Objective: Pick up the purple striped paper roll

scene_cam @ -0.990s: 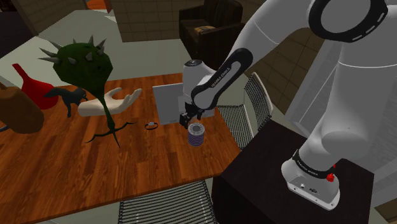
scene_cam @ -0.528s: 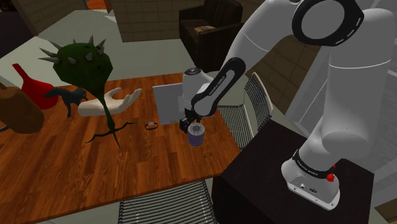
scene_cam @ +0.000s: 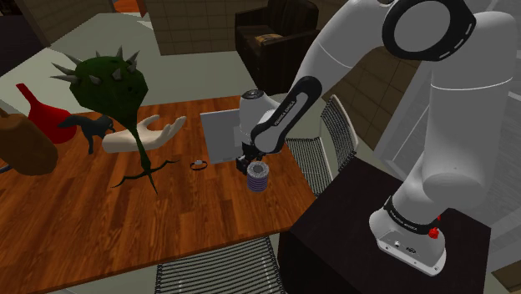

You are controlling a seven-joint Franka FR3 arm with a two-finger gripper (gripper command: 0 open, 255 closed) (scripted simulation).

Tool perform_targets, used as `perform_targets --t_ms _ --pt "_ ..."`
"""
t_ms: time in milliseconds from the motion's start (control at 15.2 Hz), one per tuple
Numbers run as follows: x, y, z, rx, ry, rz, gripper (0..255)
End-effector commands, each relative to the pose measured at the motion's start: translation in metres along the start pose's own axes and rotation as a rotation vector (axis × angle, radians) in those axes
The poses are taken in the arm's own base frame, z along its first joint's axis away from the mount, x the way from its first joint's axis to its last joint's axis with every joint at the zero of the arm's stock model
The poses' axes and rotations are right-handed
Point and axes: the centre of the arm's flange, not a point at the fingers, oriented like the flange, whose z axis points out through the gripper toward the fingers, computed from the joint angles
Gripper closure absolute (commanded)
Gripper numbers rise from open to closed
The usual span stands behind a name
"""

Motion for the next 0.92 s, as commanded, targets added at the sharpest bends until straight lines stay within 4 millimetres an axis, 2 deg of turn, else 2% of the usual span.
perform_targets --t_ms 0,132,858 --pt "-0.001 0.000 0.001 -0.001 -0.004 0.000 255" --pt "-0.001 0.000 0.002 -0.001 -0.004 0.000 255" --pt "0.000 -0.001 -0.056 -0.001 -0.004 0.000 255"
